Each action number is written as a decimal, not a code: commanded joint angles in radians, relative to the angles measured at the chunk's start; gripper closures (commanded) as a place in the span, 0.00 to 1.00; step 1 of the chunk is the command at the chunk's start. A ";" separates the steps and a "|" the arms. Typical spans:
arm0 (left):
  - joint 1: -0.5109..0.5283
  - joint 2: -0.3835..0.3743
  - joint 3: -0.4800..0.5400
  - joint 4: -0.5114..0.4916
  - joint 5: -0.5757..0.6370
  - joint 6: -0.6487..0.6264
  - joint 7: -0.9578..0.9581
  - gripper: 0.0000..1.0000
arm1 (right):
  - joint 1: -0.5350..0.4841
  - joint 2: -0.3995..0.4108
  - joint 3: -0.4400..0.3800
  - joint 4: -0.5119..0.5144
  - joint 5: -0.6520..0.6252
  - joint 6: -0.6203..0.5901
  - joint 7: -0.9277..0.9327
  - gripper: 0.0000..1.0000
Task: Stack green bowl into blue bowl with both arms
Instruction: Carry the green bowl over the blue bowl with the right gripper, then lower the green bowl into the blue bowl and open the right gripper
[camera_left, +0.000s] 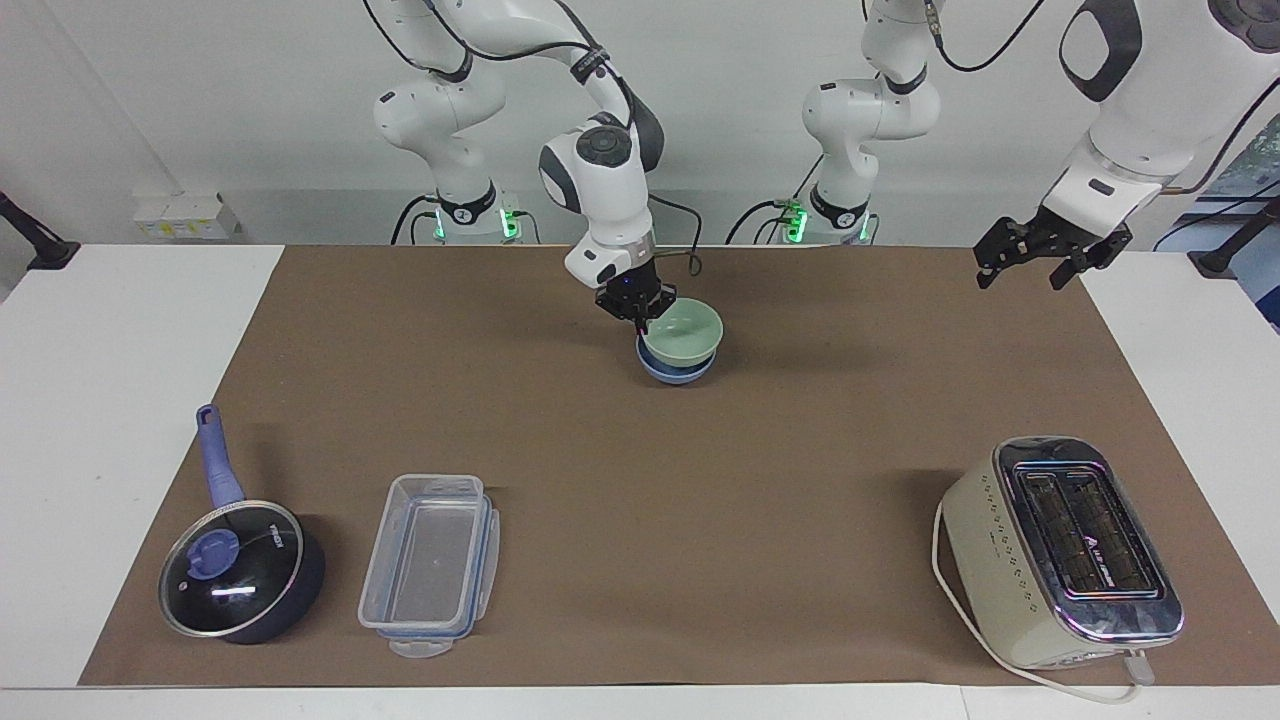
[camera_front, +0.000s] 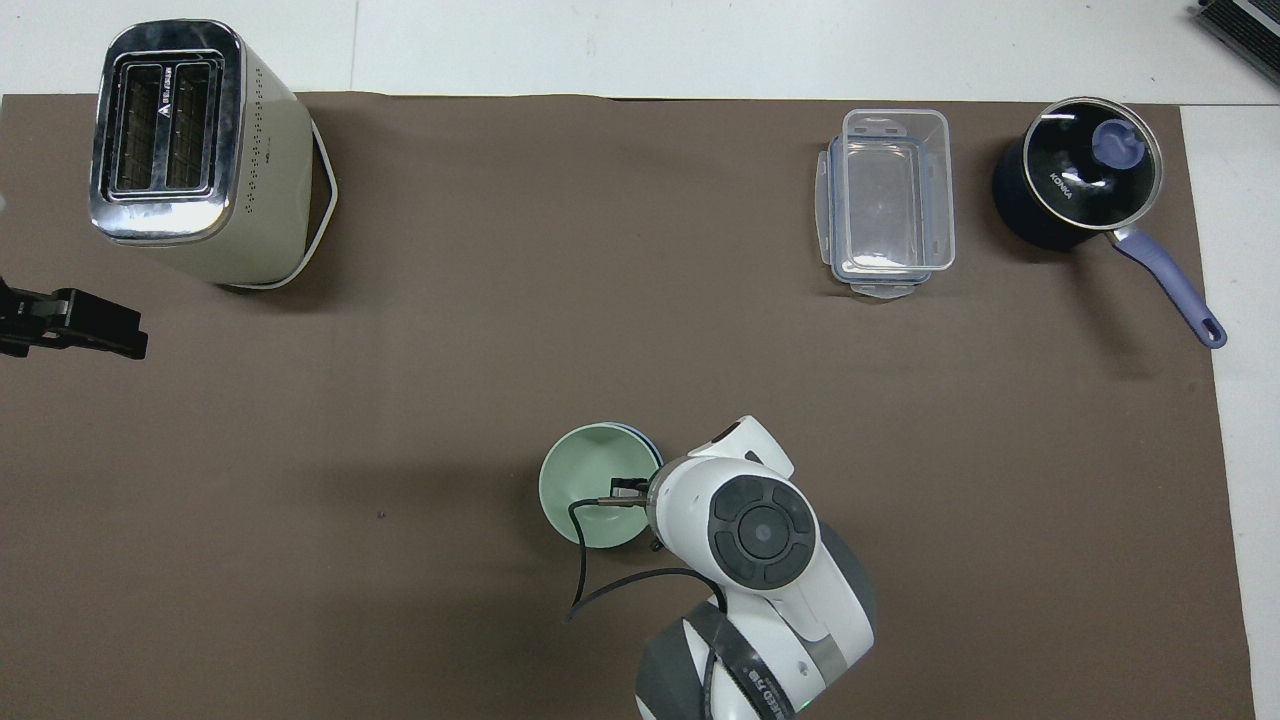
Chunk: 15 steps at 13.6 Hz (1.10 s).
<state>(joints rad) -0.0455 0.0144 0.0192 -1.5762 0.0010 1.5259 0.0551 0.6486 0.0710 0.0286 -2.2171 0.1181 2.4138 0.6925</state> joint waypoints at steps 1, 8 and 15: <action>0.004 0.006 -0.002 0.015 0.017 -0.020 0.005 0.00 | -0.006 0.009 0.007 0.011 0.026 0.007 0.004 1.00; 0.004 0.006 -0.002 0.015 0.017 -0.020 0.005 0.00 | -0.013 -0.028 0.004 0.028 0.011 -0.114 0.009 0.97; 0.004 0.004 -0.002 0.016 0.017 -0.020 0.006 0.00 | -0.020 -0.028 0.005 0.023 0.011 -0.087 -0.005 0.97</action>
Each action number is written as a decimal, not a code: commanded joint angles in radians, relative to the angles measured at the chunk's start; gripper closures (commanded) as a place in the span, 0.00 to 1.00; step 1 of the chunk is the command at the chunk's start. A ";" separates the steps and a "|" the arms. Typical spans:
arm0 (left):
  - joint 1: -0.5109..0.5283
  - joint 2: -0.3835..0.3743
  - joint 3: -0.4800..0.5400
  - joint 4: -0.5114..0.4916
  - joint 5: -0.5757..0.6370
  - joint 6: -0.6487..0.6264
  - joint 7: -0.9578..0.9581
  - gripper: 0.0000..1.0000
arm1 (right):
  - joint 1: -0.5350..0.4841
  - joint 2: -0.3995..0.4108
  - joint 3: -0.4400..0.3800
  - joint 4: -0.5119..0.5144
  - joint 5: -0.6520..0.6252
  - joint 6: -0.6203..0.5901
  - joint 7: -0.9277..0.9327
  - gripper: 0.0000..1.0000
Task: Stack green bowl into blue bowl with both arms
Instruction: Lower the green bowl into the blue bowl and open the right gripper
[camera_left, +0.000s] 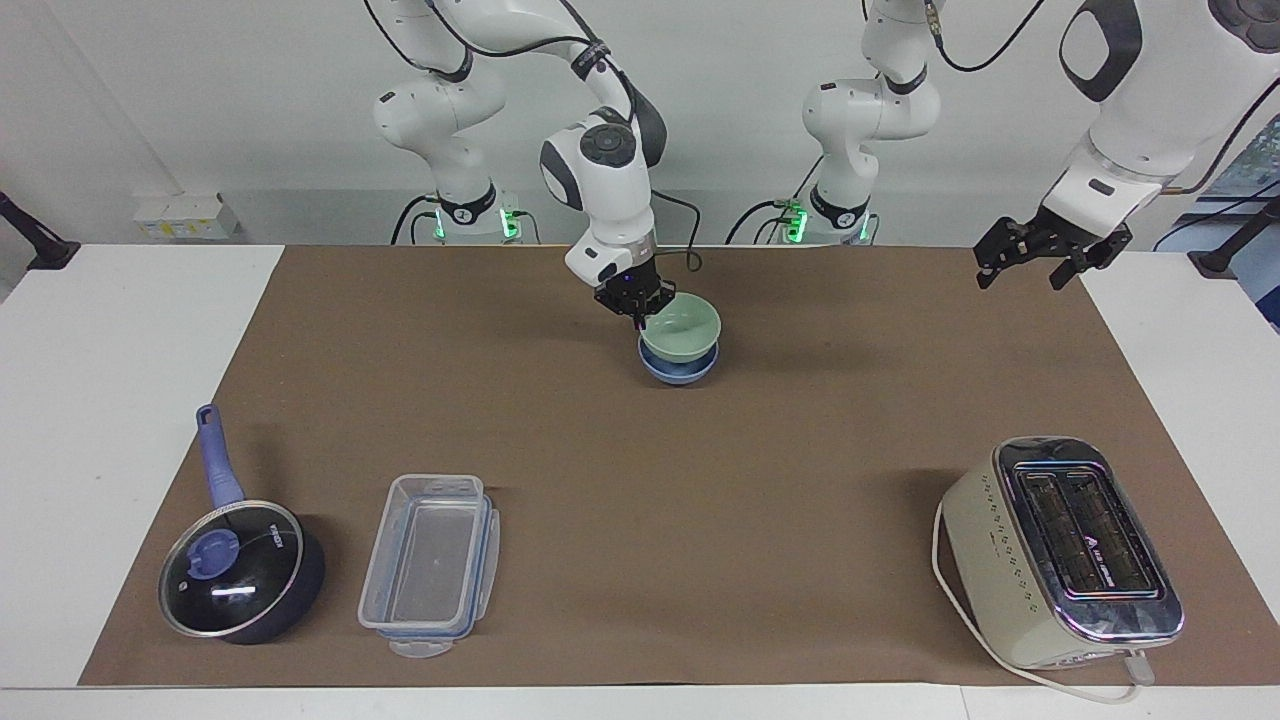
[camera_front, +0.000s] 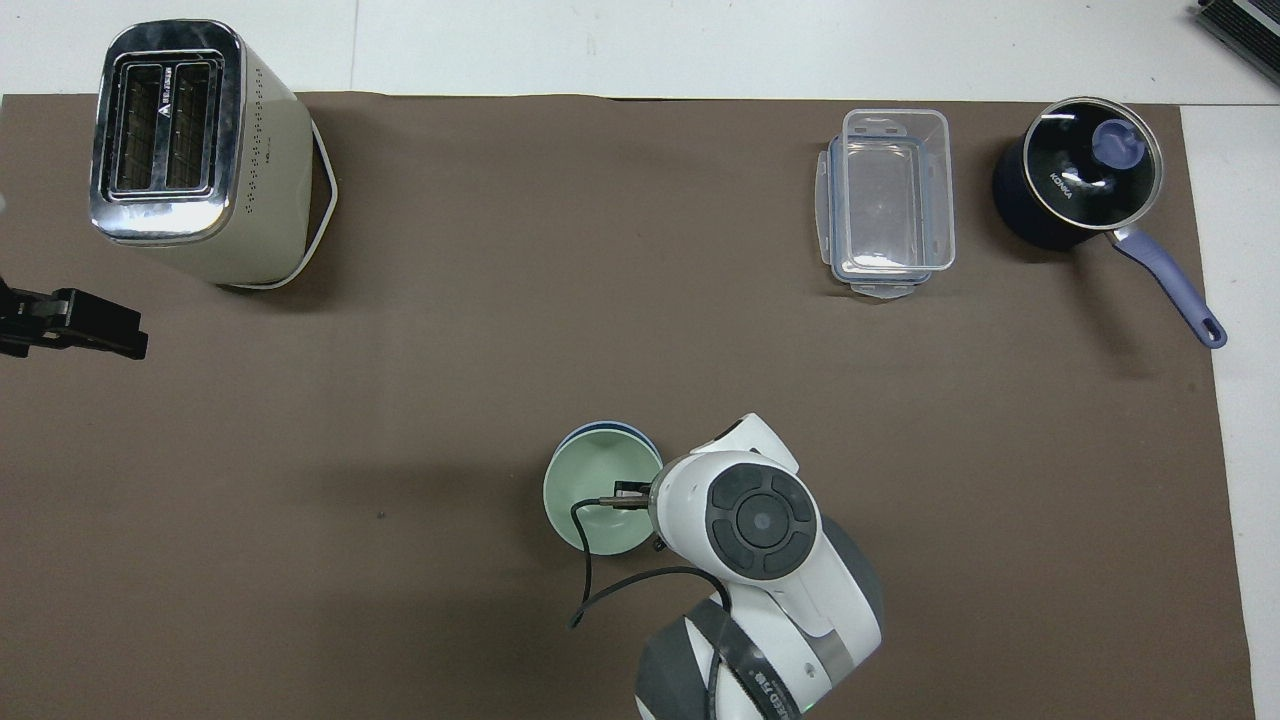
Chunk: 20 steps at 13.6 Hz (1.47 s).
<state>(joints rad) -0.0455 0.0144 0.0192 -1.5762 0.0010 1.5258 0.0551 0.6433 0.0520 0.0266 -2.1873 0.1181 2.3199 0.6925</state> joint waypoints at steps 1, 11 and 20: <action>0.004 0.006 -0.002 0.015 0.017 -0.019 0.006 0.00 | -0.014 -0.004 0.007 -0.014 0.011 0.045 -0.002 0.97; 0.004 0.006 -0.002 0.015 0.017 -0.019 0.006 0.00 | -0.016 -0.009 0.006 -0.008 0.011 0.042 0.007 0.27; 0.004 0.006 -0.002 0.015 0.017 -0.019 0.005 0.00 | -0.322 -0.164 -0.007 0.269 -0.015 -0.364 -0.221 0.00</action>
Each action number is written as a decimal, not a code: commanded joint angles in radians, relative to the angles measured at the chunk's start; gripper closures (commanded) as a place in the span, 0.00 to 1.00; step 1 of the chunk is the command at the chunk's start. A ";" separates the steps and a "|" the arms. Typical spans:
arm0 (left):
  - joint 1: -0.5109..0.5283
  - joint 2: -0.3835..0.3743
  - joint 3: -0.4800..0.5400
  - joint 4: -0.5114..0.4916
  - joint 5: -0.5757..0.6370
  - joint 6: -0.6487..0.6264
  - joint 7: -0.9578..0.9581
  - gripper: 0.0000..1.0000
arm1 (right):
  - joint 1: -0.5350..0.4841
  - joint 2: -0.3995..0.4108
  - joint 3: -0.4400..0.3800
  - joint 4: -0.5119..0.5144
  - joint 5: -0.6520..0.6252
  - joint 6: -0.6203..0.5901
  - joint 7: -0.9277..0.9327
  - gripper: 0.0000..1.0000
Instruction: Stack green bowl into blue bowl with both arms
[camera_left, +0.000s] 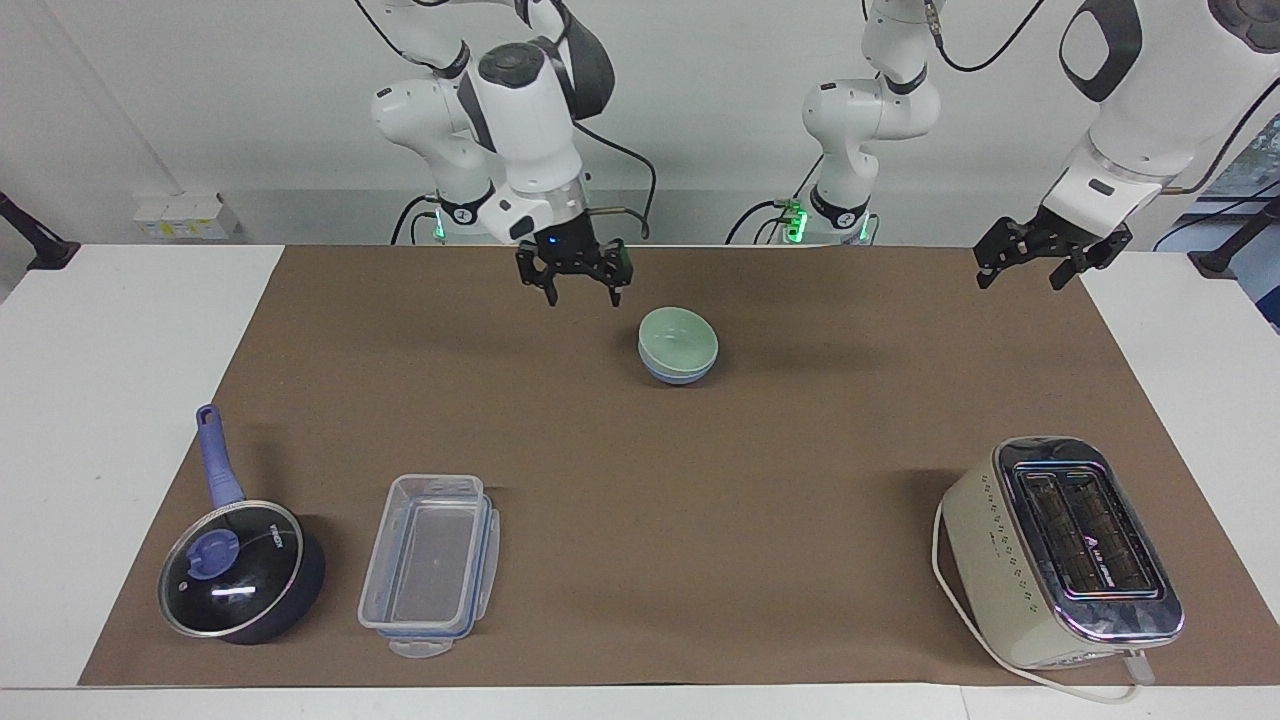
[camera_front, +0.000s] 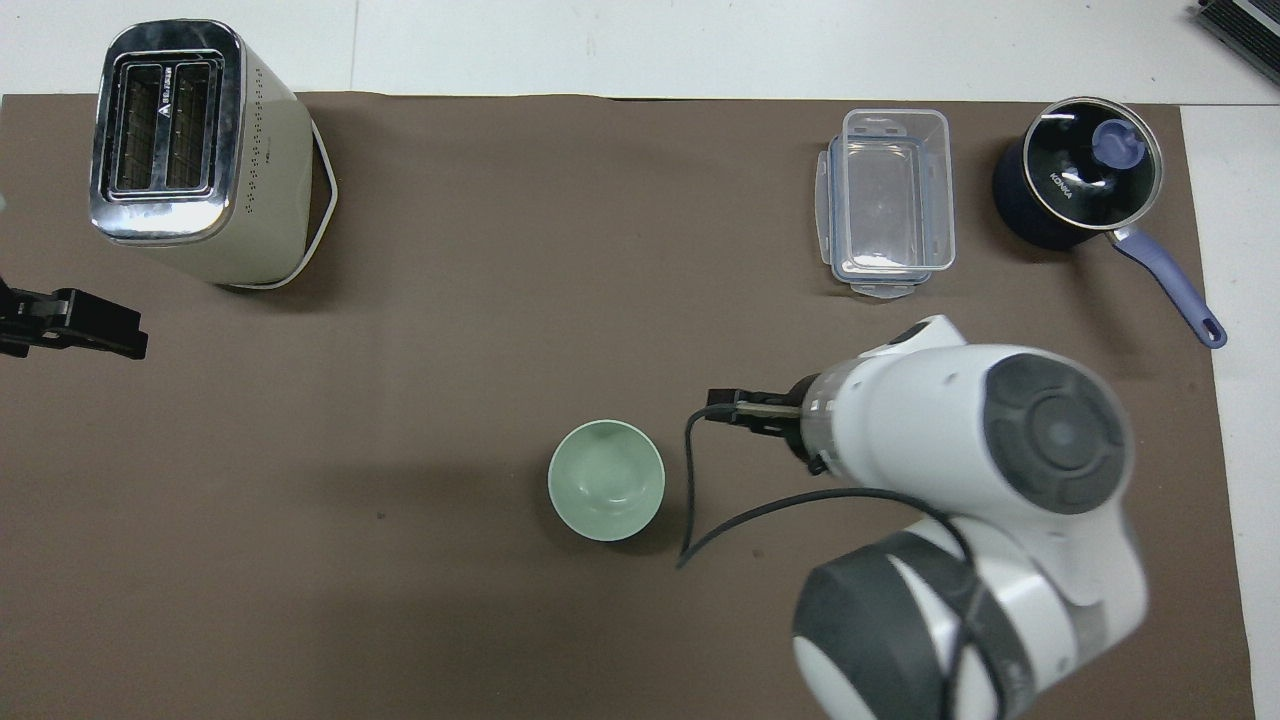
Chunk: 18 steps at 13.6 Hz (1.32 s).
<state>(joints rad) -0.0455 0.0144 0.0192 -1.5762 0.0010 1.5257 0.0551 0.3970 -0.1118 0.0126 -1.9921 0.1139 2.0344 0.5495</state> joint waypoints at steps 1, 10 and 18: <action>0.004 0.006 -0.002 0.016 0.017 -0.019 0.005 0.00 | -0.134 0.004 0.009 0.125 -0.025 -0.129 -0.132 0.00; 0.004 0.006 -0.002 0.015 0.017 -0.019 0.006 0.00 | -0.342 0.098 0.009 0.517 -0.161 -0.491 -0.304 0.00; 0.004 0.004 -0.002 0.015 0.017 -0.019 0.006 0.00 | -0.365 0.111 0.007 0.547 -0.132 -0.563 -0.388 0.00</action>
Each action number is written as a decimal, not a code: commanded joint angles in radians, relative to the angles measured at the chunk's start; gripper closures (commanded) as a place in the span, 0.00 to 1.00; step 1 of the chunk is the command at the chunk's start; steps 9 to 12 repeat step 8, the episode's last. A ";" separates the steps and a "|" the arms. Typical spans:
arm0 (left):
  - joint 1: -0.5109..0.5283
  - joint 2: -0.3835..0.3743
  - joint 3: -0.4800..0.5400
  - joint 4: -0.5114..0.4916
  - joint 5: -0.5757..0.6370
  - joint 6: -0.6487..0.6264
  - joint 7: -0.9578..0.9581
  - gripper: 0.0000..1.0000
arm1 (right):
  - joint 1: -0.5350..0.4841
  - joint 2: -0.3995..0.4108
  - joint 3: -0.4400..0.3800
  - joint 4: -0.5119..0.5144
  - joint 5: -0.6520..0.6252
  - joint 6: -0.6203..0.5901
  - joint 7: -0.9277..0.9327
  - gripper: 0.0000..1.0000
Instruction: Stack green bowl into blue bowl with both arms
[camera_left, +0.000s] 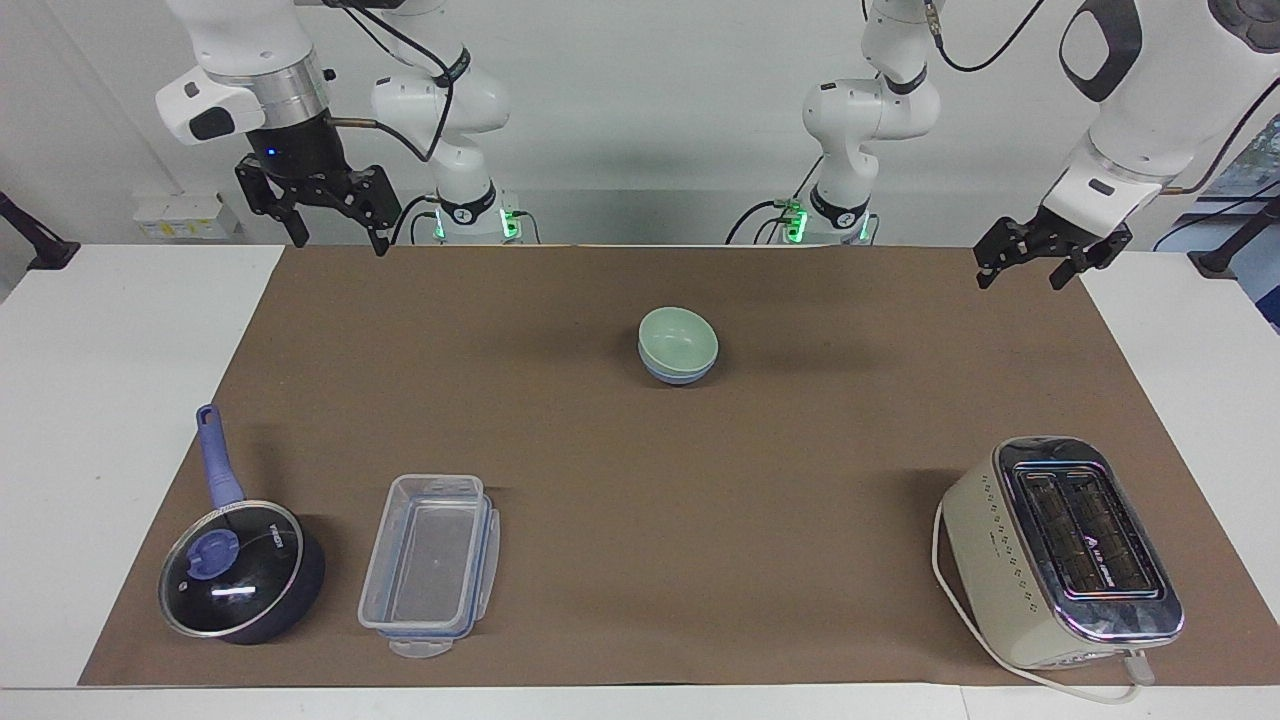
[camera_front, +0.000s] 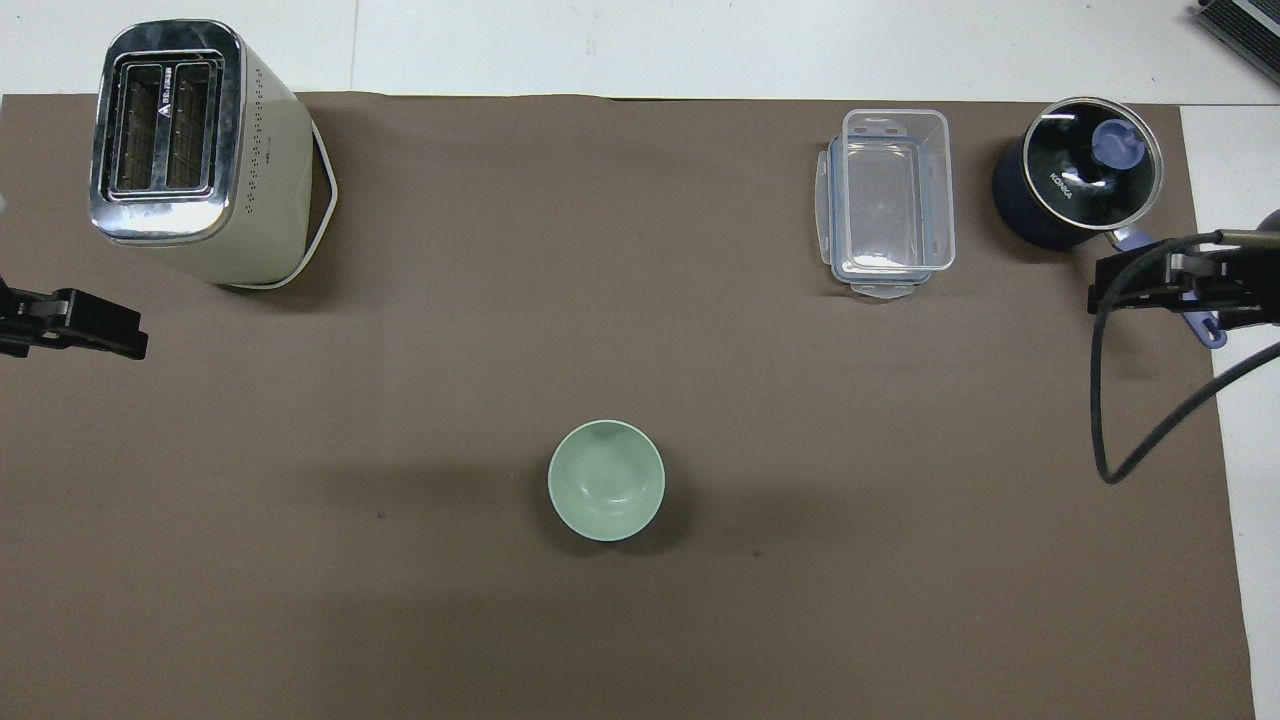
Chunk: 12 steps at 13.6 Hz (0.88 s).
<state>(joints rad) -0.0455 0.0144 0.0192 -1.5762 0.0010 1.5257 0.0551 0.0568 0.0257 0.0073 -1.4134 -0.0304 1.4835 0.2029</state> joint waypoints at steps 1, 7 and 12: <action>0.004 0.006 -0.002 0.015 0.017 -0.019 0.006 0.00 | -0.025 -0.050 0.014 -0.067 0.012 -0.012 -0.042 0.00; 0.004 0.006 -0.002 0.015 0.017 -0.019 0.006 0.00 | -0.031 -0.059 0.013 -0.084 0.035 -0.011 -0.045 0.00; 0.004 0.006 -0.002 0.016 0.017 -0.019 0.006 0.00 | -0.031 -0.059 0.013 -0.084 0.035 -0.011 -0.045 0.00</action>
